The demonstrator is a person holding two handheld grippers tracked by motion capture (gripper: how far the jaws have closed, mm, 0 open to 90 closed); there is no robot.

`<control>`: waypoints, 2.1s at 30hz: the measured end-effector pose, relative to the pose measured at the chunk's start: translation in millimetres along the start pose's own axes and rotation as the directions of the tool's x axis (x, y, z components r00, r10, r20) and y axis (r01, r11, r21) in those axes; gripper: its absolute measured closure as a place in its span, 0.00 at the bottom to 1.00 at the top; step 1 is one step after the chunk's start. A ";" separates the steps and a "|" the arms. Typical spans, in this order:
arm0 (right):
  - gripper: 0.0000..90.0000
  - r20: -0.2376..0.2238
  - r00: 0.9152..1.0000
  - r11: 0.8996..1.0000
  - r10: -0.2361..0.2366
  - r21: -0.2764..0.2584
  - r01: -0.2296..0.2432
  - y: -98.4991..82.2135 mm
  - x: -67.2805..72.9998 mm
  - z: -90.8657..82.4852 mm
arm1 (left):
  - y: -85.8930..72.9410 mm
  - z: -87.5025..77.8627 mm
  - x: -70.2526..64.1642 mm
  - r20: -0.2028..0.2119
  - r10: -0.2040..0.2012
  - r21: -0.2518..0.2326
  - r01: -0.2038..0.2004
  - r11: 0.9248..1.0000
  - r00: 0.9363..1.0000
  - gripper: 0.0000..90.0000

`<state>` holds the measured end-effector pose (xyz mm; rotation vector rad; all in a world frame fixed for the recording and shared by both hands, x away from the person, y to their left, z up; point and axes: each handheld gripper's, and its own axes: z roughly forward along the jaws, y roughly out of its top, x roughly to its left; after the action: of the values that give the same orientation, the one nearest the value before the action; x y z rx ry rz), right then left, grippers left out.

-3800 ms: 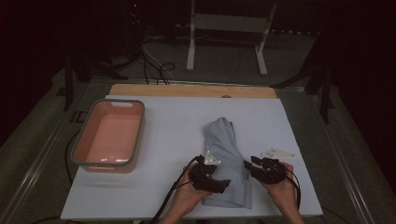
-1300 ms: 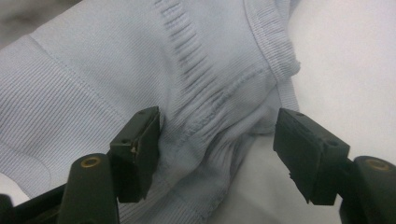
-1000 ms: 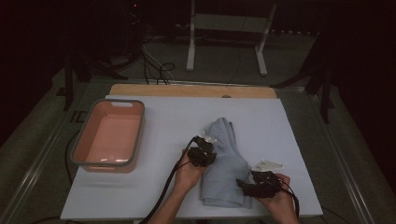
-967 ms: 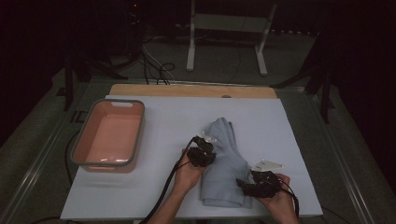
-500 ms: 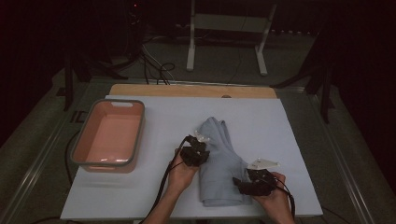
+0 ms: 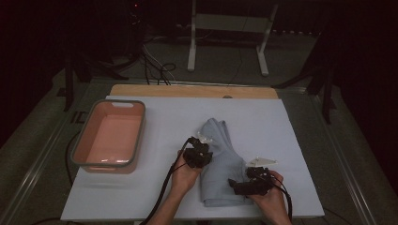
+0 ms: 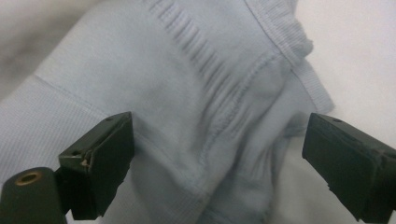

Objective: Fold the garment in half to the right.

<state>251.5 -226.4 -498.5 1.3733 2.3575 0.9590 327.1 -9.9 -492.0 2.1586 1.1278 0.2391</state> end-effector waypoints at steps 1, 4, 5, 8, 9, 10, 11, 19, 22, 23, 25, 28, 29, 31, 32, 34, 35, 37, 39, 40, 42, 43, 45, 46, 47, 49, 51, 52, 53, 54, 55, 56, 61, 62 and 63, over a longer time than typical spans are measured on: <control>0.10 -0.014 1.000 1.000 0.009 -0.006 -0.009 0.5 -0.2 -0.2 | 0.0 0.0 -0.1 -0.001 -0.001 0.000 0.001 1.000 1.000 0.93; 0.10 -0.029 0.999 1.000 0.023 -0.012 -0.023 1.9 0.9 -0.5 | -0.2 -0.9 -0.4 -0.001 -0.006 -0.005 0.006 1.000 1.000 0.89; 0.10 -0.023 1.000 1.000 0.021 -0.013 -0.021 2.2 1.9 -0.1 | -0.2 -4.3 -0.7 0.007 -0.021 -0.025 0.021 0.999 1.000 0.89; 0.10 -0.019 1.000 1.000 0.013 0.014 -0.012 0.5 2.3 3.0 | -0.4 -13.0 -4.2 0.009 -0.011 -0.057 0.012 0.998 1.000 0.70; 0.10 -0.018 1.000 1.000 0.013 0.019 -0.012 0.2 1.8 3.4 | -0.7 -15.9 -6.1 0.014 -0.004 -0.068 0.005 0.998 1.000 0.68; 0.10 -0.012 1.000 1.000 0.017 0.022 -0.017 -0.1 1.3 3.5 | -1.2 -18.6 -8.2 0.020 0.002 -0.076 -0.001 0.997 1.000 0.66; 0.10 -0.012 1.000 0.999 0.021 0.025 -0.021 -0.4 0.9 3.6 | -1.6 -21.4 -10.5 0.025 0.011 -0.083 -0.009 0.997 1.000 0.66; 0.11 -0.007 0.999 0.996 0.045 0.071 -0.045 -3.8 -2.9 6.5 | -6.8 -24.7 -32.5 0.130 0.115 -0.072 -0.106 0.992 0.985 0.80; 0.11 -0.008 0.999 0.995 0.050 0.086 -0.049 -4.7 -3.6 7.5 | -9.6 -17.3 -37.9 0.135 0.152 -0.039 -0.148 0.988 0.979 0.87; 0.11 -0.012 0.998 0.994 0.054 0.091 -0.052 -5.2 -4.4 7.6 | -10.5 -14.5 -39.1 0.131 0.162 -0.023 -0.161 0.987 0.978 0.88; 0.12 -0.017 0.998 0.993 0.062 0.099 -0.060 -5.6 -5.4 7.7 | -13.1 -8.8 -42.4 0.122 0.176 -0.001 -0.178 0.984 0.977 0.90; 0.15 -0.031 0.997 0.992 0.073 0.109 -0.069 -6.3 -6.2 7.6 | -14.8 -3.1 -45.2 0.112 0.187 0.025 -0.191 0.981 0.976 0.92; 0.16 -0.031 0.996 0.991 0.078 0.110 -0.074 -6.2 -5.9 7.4 | -15.6 -0.7 -46.4 0.106 0.194 0.036 -0.198 0.979 0.975 0.92; 0.19 -0.035 0.996 0.991 0.077 0.114 -0.073 -6.1 -5.7 7.0 | -17.9 4.7 -49.5 0.091 0.212 0.055 -0.217 0.975 0.973 0.93; 0.22 -0.038 0.996 0.990 0.080 0.118 -0.075 -5.9 -5.0 6.5 | -17.7 4.9 -49.7 0.091 0.207 0.054 -0.213 0.976 0.974 0.94; 0.30 -0.055 0.995 0.989 0.084 0.127 -0.077 -5.5 -3.8 4.8 | -17.3 5.0 -48.9 0.095 0.201 0.055 -0.206 0.977 0.975 0.94; 0.35 -0.064 0.995 0.989 0.074 0.129 -0.065 -5.8 -3.4 4.1 | -17.2 4.9 -48.3 0.099 0.198 0.059 -0.204 0.977 0.975 0.94; 0.45 -0.091 0.993 0.989 0.077 0.133 -0.065 -5.8 -1.6 3.3 | -17.2 5.3 -47.9 0.103 0.190 0.056 -0.196 0.979 0.976 0.94; 0.51 -0.103 0.992 0.989 0.078 0.134 -0.064 -5.8 -1.5 3.0 | -16.9 5.4 -47.6 0.105 0.185 0.057 -0.192 0.980 0.977 0.94; 0.55 -0.110 0.991 0.989 0.080 0.134 -0.065 -5.7 -1.7 2.9 | -16.9 5.5 -47.3 0.108 0.180 0.056 -0.187 0.981 0.978 0.94; 0.62 -0.124 0.988 0.989 0.089 0.131 -0.073 -5.6 -1.5 2.8 | -17.0 5.7 -46.4 0.114 0.166 0.052 -0.173 0.984 0.979 0.95; 0.65 -0.126 0.989 0.990 0.081 0.128 -0.065 -5.5 -1.5 2.3 | -17.1 5.5 -45.6 0.118 0.161 0.051 -0.168 0.985 0.980 0.95; 0.72 -0.122 0.990 0.991 0.067 0.123 -0.052 -5.1 -1.7 1.4 | -17.5 5.4 -44.3 0.125 0.155 0.047 -0.162 0.986 0.980 0.94; 0.76 -0.121 0.991 0.991 0.065 0.121 -0.050 -4.9 -1.3 0.8 | -17.2 5.1 -43.6 0.128 0.151 0.046 -0.158 0.986 0.980 0.94; 0.79 -0.119 0.991 0.992 0.057 0.120 -0.042 -4.9 -1.7 0.5 | -16.7 4.4 -42.6 0.132 0.150 0.046 -0.157 0.986 0.980 0.94; 0.83 -0.118 0.992 0.993 0.048 0.115 -0.034 -4.7 -1.8 0.2 | -16.1 2.8 -40.7 0.148 0.137 0.029 -0.143 0.989 0.979 0.90; 0.85 -0.111 0.993 0.994 0.046 0.108 -0.034 -4.7 -0.9 0.3 | -15.1 -0.1 -38.7 0.154 0.134 0.018 -0.139 0.990 0.979 0.83; 0.85 -0.109 0.993 0.994 0.040 0.107 -0.029 -4.8 -1.0 0.3 | -14.5 -1.9 -37.6 0.159 0.134 0.011 -0.138 0.990 0.978 0.79; 0.85 -0.108 0.993 0.994 0.038 0.106 -0.027 -4.9 -1.0 0.3 | -14.1 -3.7 -36.6 0.165 0.132 -0.003 -0.133 0.991 0.978 0.75; 0.85 -0.109 0.993 0.994 0.035 0.104 -0.023 -4.9 -1.1 0.4 | -13.3 -5.8 -35.5 0.170 0.129 -0.015 -0.129 0.992 0.977 0.71; 0.86 -0.109 0.993 0.994 0.032 0.103 -0.020 -4.9 -1.3 0.5 | -12.4 -7.9 -34.5 0.175 0.125 -0.031 -0.122 0.992 0.977 0.67; 0.86 -0.110 0.993 0.994 0.029 0.103 -0.018 -4.9 -1.2 0.5 | -11.5 -9.9 -33.7 0.175 0.124 -0.045 -0.118 0.992 0.977 0.63; 0.86 -0.104 0.994 0.995 0.019 0.102 -0.008 -4.9 -0.4 0.4 | -5.4 -14.8 -27.8 0.130 0.115 -0.062 -0.108 0.992 0.985 0.34; 0.86 -0.105 0.994 0.995 0.023 0.102 -0.012 -4.9 0.3 0.4 | -4.3 -15.9 -25.4 0.119 0.110 -0.067 -0.102 0.993 0.987 0.31; 0.86 -0.104 0.994 0.995 0.024 0.103 -0.013 -4.9 0.7 0.3 | -3.0 -17.1 -21.9 0.116 0.102 -0.072 -0.094 0.993 0.988 0.28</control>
<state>248.0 -227.3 -501.9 1.4166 2.5082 0.9493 304.2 -17.6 -478.0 2.1422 0.9355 0.1860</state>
